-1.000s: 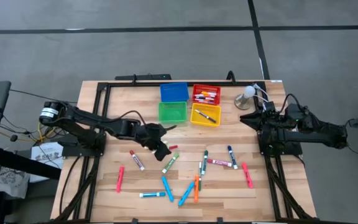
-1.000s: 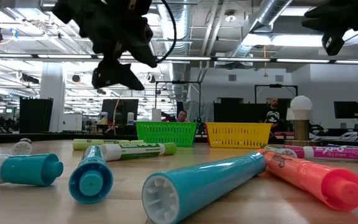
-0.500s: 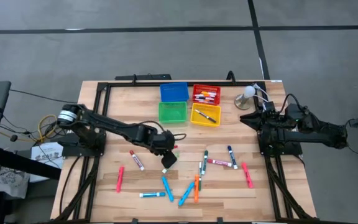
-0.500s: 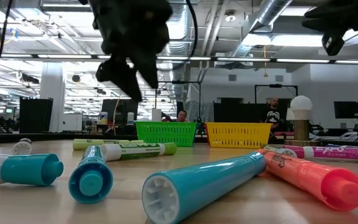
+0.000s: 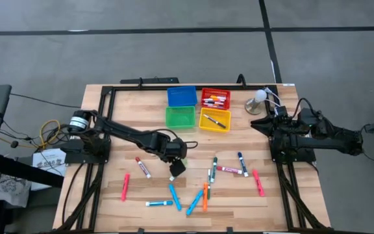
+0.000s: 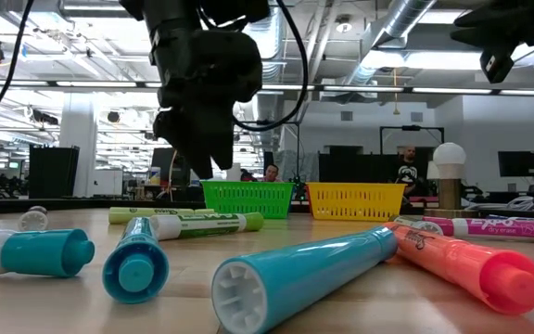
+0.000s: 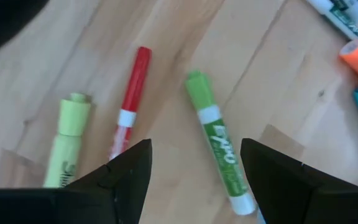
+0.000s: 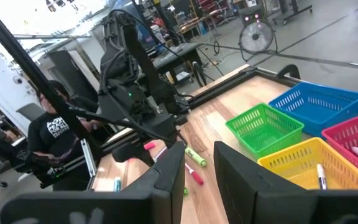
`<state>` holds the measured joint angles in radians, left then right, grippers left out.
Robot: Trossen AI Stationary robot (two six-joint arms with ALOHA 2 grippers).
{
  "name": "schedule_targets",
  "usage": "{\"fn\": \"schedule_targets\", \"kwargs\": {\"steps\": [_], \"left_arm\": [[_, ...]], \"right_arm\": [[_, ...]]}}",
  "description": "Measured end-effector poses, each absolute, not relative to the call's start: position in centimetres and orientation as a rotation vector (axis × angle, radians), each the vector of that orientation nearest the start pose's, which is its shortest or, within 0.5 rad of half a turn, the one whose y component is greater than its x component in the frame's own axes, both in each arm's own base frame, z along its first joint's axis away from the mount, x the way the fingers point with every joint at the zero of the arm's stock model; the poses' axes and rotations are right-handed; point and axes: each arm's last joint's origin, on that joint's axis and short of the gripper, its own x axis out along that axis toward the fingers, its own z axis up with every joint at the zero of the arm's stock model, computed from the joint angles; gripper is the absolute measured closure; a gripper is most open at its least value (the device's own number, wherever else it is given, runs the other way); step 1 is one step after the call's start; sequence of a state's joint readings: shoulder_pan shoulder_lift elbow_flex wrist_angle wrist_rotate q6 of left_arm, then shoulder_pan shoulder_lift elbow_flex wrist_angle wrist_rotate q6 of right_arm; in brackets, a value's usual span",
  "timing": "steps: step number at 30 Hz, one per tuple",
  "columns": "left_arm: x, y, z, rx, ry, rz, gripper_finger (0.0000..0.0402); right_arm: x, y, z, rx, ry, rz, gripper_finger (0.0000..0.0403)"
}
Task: Pick & Place Markers
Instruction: Put the red marker into the yellow bin
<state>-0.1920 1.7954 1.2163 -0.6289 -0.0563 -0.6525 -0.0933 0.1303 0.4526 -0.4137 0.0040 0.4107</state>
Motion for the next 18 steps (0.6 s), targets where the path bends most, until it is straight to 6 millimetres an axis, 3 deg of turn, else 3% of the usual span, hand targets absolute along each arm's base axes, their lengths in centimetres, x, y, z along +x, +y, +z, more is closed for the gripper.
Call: {"fn": "schedule_targets", "kwargs": {"steps": [9,18], "left_arm": [[34.6,-5.7,18.7,-0.368,1.184,0.252,0.0156],[34.9,-5.7,17.3,-0.313,1.231,0.235,0.0156]], "right_arm": [[6.8,-0.6,26.4,0.414,0.07,-0.113,0.0327],[6.8,-0.6,26.4,0.415,0.07,-0.111,0.0327]]}}
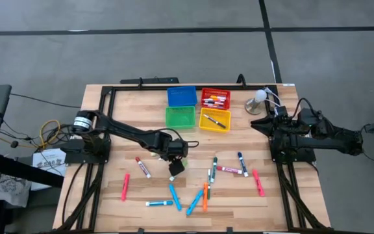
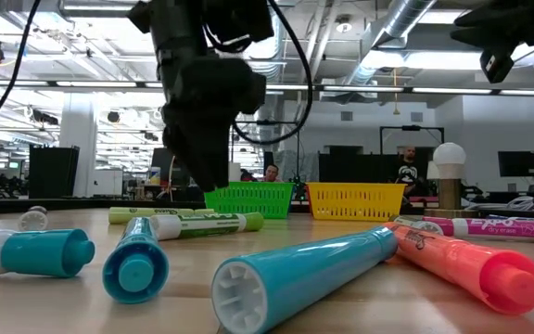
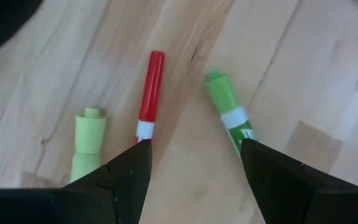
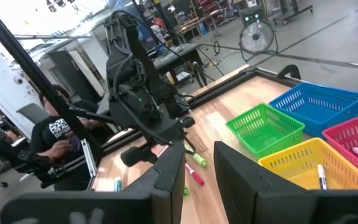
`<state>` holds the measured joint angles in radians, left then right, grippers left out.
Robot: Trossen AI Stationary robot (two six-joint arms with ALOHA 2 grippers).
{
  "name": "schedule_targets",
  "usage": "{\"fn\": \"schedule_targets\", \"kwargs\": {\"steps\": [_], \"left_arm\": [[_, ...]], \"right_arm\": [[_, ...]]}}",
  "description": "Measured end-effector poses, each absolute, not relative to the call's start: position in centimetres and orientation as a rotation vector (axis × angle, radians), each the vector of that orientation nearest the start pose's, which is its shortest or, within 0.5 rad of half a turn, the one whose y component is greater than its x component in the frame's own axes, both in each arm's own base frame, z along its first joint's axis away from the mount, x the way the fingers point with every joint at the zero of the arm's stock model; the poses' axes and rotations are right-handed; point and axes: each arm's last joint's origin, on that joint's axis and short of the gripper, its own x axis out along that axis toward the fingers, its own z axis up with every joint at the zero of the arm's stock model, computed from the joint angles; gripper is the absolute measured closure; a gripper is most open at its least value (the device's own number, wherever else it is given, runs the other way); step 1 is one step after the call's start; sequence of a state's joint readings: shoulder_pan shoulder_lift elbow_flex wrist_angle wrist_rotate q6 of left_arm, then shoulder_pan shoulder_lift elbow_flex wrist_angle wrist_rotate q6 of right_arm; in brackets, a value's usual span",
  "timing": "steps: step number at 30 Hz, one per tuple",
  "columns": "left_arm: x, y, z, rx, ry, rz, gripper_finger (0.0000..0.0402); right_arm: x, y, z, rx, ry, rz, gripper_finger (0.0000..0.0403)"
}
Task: Pick & Place Markers
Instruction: Put the red marker into the yellow bin
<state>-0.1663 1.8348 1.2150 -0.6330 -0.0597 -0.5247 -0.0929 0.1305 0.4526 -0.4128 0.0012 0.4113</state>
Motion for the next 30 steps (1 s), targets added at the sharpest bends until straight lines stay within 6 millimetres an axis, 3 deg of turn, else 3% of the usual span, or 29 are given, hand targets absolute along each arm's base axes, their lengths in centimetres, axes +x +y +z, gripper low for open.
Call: {"fn": "schedule_targets", "kwargs": {"steps": [15,30], "left_arm": [[35.4,-5.2,13.7,-0.279,1.347,0.264,0.0156],[35.6,-5.2,13.8,-0.244,1.325,0.246,0.0156]], "right_arm": [[6.8,-0.6,26.4,0.415,0.07,-0.11,0.0327],[6.8,-0.6,26.3,0.415,0.071,-0.111,0.0327]]}}
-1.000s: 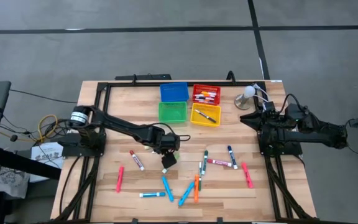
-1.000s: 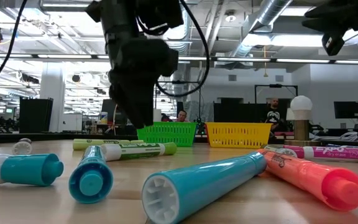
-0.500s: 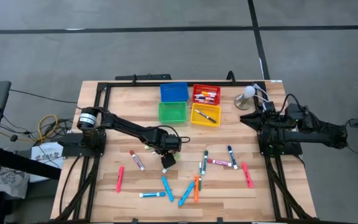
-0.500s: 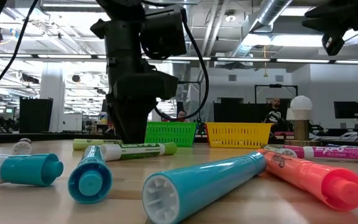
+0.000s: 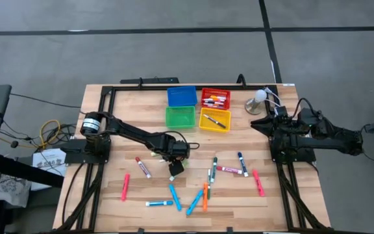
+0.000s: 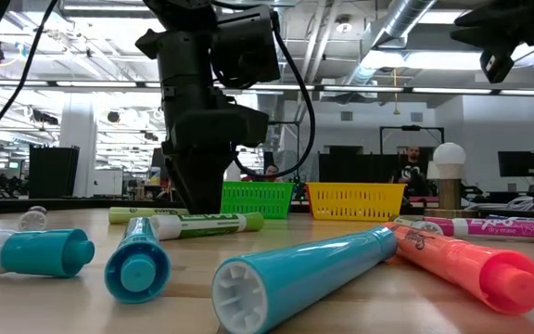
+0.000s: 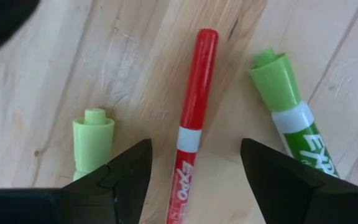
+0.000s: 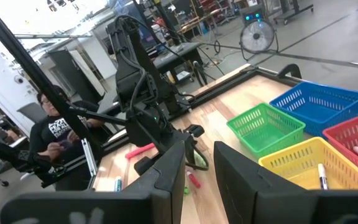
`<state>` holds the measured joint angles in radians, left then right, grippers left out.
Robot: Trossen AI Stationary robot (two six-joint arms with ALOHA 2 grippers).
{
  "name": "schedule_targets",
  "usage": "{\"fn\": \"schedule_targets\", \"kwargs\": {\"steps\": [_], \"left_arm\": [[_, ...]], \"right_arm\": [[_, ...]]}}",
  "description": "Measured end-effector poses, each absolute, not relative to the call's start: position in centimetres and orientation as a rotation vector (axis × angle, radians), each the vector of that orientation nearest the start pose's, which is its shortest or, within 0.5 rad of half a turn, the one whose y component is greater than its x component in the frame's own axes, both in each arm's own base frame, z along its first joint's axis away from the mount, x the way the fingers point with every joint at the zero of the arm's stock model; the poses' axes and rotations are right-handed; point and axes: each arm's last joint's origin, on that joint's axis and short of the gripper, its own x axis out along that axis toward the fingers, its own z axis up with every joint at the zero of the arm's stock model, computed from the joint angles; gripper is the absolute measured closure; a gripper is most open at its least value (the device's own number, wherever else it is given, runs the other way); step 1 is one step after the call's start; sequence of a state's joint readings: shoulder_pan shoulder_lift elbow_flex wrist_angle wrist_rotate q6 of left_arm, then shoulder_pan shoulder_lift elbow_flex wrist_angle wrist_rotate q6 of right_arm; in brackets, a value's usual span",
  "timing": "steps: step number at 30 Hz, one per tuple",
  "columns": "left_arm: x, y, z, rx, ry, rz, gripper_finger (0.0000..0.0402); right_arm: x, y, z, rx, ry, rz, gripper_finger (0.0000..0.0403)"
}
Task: Pick & Place Markers
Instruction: Put the red marker into the yellow bin
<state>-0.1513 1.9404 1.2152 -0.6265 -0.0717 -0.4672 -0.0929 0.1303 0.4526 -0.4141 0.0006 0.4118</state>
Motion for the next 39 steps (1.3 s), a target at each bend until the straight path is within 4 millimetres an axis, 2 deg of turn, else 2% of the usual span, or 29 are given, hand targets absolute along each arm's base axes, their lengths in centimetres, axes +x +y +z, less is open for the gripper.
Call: {"fn": "schedule_targets", "kwargs": {"steps": [30,34,39], "left_arm": [[35.63,-5.26,13.8,-0.224,1.306,0.279,0.0156],[35.65,-5.26,13.79,-0.224,1.304,0.279,0.0173],[35.69,-5.27,13.79,-0.233,1.299,0.283,0.0217]], "right_arm": [[6.76,-0.63,26.34,0.415,0.071,-0.111,0.0327],[6.76,-0.63,26.34,0.415,0.072,-0.111,0.0327],[6.76,-0.63,26.34,0.415,0.072,-0.111,0.0327]]}}
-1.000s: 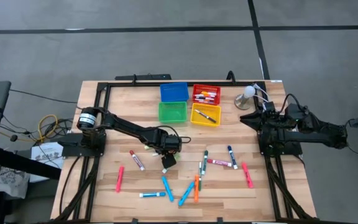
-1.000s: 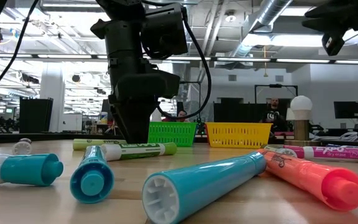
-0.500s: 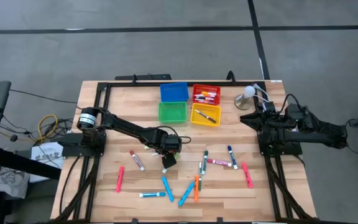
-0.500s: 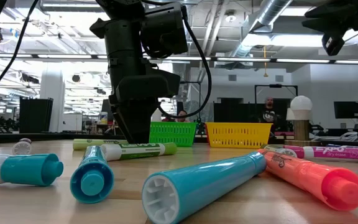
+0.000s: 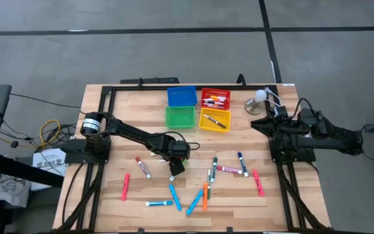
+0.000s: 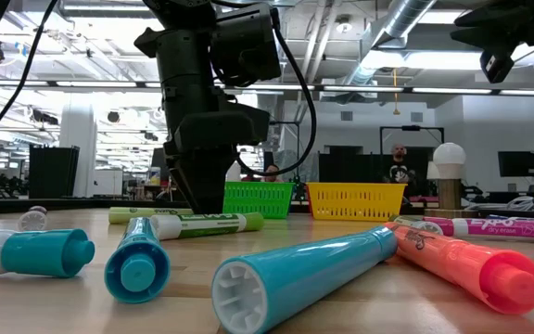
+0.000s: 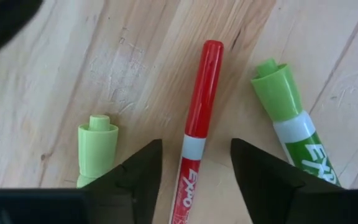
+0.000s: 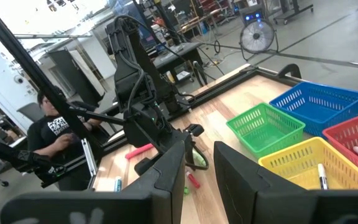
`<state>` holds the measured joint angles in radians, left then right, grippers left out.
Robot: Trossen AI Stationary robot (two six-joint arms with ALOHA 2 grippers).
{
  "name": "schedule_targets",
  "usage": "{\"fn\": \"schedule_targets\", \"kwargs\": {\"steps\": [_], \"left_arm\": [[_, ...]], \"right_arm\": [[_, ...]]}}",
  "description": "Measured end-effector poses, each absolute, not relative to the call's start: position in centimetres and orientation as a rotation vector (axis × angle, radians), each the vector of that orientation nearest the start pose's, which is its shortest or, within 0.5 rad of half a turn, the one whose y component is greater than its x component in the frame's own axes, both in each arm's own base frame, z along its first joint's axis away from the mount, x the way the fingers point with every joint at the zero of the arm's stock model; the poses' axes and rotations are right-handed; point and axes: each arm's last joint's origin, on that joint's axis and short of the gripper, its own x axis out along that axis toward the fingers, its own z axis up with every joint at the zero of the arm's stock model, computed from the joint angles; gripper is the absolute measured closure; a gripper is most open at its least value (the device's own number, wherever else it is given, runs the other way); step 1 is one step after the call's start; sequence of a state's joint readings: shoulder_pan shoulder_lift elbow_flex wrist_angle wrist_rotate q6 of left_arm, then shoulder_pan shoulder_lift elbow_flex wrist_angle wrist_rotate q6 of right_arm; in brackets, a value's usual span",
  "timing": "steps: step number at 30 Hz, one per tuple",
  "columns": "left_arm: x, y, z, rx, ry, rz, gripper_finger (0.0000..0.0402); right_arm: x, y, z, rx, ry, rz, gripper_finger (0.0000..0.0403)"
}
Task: Pick & Place Markers
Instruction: Put the red marker into the yellow bin
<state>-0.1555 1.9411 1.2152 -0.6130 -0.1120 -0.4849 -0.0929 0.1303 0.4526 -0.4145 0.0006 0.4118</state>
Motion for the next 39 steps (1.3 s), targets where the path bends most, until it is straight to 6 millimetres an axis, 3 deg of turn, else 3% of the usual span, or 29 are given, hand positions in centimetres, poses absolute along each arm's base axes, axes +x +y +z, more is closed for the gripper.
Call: {"fn": "schedule_targets", "kwargs": {"steps": [16,24,29,33,39], "left_arm": [[36.1,-5.3,13.9,-0.283,1.245,0.304,0.0368],[36.2,-5.3,14.0,-0.295,1.239,0.306,0.0356],[36.3,-5.1,14.4,-0.304,1.218,0.306,0.0368],[36.2,-4.7,15.8,-0.312,1.162,0.31,0.0368],[35.5,-3.6,20.8,-0.334,0.979,0.334,0.0366]], "right_arm": [[6.8,-0.6,26.3,0.415,0.072,-0.111,0.0327],[6.8,-0.6,26.3,0.415,0.071,-0.111,0.0327],[6.8,-0.6,26.3,0.415,0.072,-0.111,0.0327],[6.8,-0.6,26.3,0.415,0.072,-0.111,0.0327],[6.8,-0.6,26.3,0.415,0.071,-0.111,0.0327]]}}
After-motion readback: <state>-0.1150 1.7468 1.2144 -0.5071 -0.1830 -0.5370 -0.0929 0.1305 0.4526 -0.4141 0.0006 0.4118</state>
